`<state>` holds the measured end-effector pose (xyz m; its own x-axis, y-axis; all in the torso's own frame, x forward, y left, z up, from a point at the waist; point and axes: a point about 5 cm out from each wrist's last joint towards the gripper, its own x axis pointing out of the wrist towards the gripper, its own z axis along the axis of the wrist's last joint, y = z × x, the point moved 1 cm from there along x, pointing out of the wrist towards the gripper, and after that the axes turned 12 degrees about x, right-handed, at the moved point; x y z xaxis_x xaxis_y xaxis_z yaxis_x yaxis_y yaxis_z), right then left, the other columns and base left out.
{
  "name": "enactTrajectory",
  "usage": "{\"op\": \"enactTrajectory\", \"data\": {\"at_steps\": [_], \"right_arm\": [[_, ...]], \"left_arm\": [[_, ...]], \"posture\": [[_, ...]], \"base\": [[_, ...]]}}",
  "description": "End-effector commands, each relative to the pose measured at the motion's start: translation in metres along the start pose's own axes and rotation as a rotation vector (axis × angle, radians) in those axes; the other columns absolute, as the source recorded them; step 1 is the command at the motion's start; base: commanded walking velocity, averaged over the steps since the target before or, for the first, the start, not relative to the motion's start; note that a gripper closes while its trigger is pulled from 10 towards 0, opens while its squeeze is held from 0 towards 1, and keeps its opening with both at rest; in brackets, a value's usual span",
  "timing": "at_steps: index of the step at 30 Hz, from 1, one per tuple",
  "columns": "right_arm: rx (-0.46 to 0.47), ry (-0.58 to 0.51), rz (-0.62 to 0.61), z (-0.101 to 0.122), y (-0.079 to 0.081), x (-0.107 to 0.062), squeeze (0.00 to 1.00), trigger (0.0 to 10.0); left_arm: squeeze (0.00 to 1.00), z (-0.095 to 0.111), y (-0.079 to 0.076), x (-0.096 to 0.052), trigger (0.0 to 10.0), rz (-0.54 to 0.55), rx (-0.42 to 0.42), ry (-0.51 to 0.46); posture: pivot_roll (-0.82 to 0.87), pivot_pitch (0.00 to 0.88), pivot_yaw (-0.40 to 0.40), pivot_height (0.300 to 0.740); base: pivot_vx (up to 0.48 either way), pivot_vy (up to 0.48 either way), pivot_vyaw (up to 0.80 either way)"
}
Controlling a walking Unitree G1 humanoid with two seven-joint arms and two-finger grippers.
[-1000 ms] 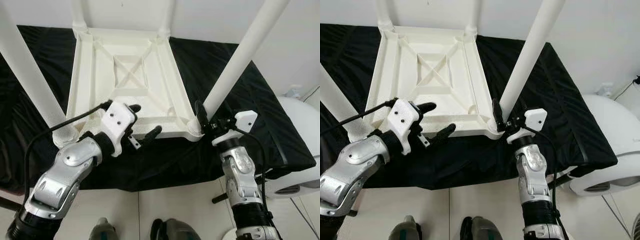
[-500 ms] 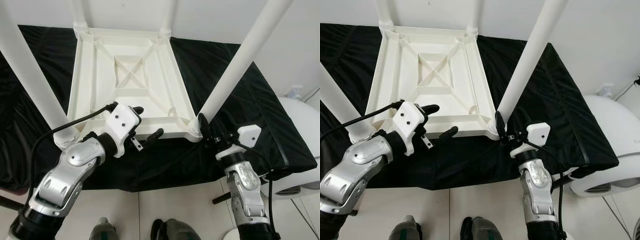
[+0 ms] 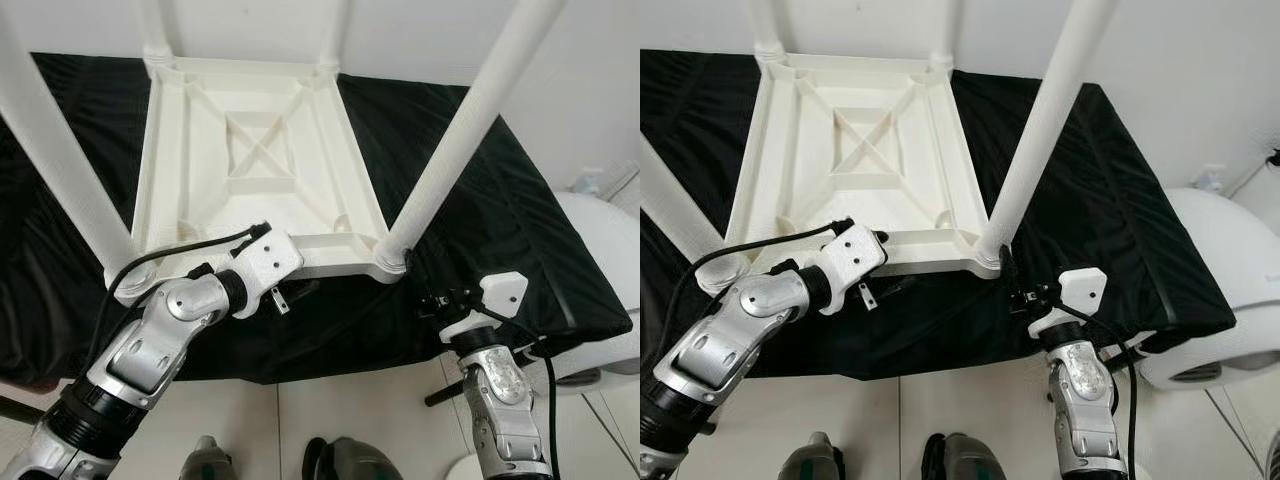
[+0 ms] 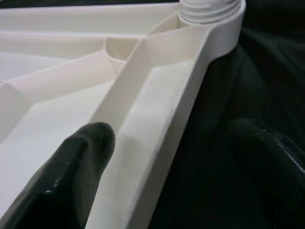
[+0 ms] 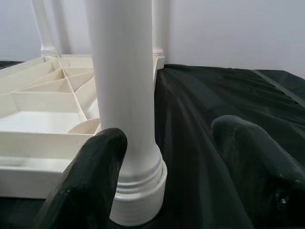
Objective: Building children table
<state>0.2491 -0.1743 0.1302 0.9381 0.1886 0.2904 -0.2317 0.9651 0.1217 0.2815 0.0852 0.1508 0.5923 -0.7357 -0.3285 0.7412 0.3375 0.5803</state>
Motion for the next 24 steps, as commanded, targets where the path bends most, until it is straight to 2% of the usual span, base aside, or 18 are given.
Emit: {"op": "enactTrajectory", "data": {"at_steps": [1,7,12,24], "right_arm": [[-0.010,0.010,-0.012,0.000,-0.002,-0.003,0.00,10.0],[-0.018,0.025,-0.035,-0.002,-0.003,-0.010,0.00,10.0],[-0.022,0.030,-0.044,-0.003,-0.003,-0.014,0.00,10.0],[-0.034,0.049,-0.059,-0.005,-0.003,-0.023,0.00,10.0]], "left_arm": [[0.00,-0.001,-0.003,0.003,10.0,-0.030,0.009,0.022],[0.00,-0.006,0.001,0.014,10.0,-0.066,0.049,0.087],[0.00,-0.004,0.002,0.021,10.0,-0.098,0.071,0.104],[0.00,-0.005,0.003,0.032,10.0,-0.158,0.076,0.161]], "posture": [[0.03,0.077,-0.077,0.740],[0.02,0.066,-0.063,0.740],[0.02,0.063,-0.046,0.740],[0.01,0.068,-0.026,0.740]], "base": [[0.000,0.000,0.00],[0.000,0.000,0.00],[0.000,0.000,0.00],[0.000,0.000,0.00]]}}
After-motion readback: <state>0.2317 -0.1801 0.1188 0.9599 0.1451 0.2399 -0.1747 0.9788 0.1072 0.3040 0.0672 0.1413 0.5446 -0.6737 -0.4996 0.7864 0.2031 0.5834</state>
